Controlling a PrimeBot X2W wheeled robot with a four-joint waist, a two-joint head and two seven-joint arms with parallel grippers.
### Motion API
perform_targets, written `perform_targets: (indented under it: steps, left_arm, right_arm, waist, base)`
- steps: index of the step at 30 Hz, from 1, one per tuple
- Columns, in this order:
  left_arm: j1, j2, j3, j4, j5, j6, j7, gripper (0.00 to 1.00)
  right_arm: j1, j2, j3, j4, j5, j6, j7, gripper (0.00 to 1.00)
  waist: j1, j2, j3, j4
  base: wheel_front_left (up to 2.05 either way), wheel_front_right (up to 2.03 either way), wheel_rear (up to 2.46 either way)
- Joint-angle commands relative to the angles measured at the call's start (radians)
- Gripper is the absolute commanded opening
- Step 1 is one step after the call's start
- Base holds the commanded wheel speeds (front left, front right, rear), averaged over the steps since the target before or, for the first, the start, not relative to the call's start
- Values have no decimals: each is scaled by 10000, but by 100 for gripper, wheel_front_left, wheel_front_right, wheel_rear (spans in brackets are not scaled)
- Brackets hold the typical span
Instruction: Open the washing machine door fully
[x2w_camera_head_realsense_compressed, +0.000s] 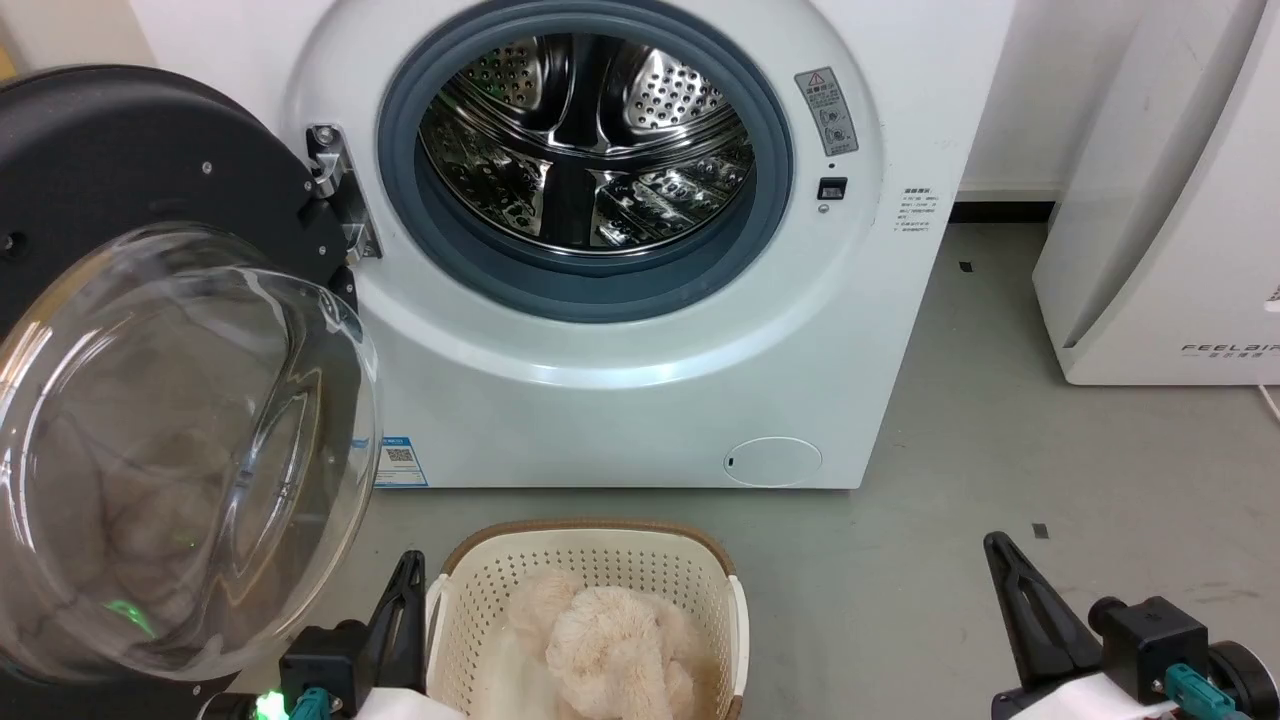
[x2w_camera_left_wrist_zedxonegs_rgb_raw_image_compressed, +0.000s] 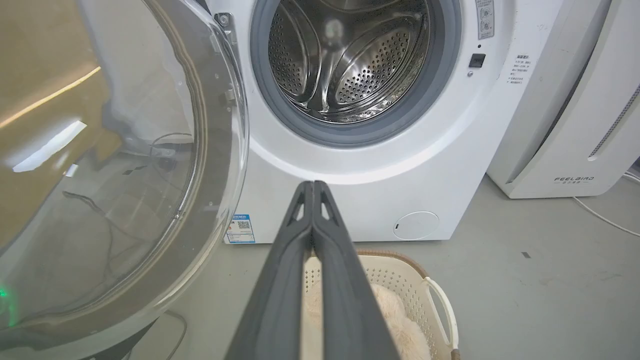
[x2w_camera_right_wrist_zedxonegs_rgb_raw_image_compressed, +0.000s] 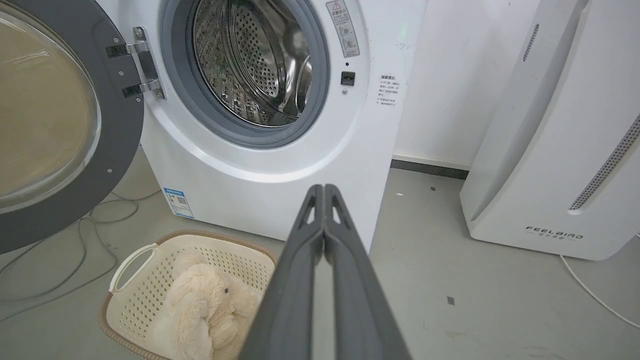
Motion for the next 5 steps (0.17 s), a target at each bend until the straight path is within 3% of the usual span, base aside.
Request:
perform_targets:
  steps: [1,5]
  left_arm:
    - [-162,-40,52,-86,114,-71,70,0]
    - [-180,-67,110,-143,177,-104,152,0]
  right_arm:
    - [-189,12,4,48,-49,3,37,0]
    - [-225,13,5,61,-56,3,61,0]
  waist:
    - [0,-1,2,-1]
    - [0,-1,8,-4]
  base:
    - [0,0,0]
    - [0,0,0]
